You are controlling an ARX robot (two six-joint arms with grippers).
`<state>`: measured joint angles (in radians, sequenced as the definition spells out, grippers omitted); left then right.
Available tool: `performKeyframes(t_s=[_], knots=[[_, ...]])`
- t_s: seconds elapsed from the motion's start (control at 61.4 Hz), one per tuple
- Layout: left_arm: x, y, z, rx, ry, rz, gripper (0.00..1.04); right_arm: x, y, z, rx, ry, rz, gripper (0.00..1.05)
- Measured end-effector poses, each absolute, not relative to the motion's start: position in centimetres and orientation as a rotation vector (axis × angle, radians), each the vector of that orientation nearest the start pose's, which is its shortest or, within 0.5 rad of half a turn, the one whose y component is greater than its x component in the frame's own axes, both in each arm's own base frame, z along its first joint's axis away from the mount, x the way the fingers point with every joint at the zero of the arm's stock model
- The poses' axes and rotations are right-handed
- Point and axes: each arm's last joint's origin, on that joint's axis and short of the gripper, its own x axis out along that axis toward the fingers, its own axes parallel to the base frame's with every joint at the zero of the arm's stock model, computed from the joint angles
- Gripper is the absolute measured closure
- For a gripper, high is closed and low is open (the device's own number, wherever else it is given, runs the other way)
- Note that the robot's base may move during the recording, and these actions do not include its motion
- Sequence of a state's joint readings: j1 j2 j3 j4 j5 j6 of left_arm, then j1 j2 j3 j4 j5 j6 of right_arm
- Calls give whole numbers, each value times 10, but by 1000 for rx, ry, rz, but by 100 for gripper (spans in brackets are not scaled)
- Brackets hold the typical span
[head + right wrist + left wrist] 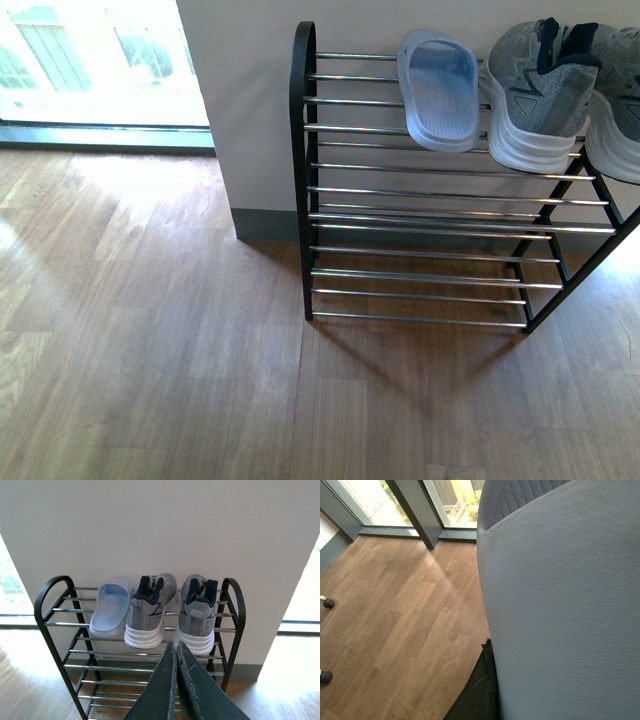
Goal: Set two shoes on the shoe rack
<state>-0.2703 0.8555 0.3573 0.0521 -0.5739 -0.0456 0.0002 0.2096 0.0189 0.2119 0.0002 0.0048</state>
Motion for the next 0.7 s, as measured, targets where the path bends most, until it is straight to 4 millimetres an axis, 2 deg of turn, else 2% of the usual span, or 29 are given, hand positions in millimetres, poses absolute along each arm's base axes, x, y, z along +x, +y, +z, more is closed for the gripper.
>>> performKeyframes(t_s=[0.293,0.652,0.701], knots=[[172,-31,199,139,401,308,103,97,0,170,4,-12,0,103],[172,-31,199,139,401,307,103,97,0,170,4,-15,0,103],[172,-31,199,139,401,307,103,97,0,170,3,-15,0,98]])
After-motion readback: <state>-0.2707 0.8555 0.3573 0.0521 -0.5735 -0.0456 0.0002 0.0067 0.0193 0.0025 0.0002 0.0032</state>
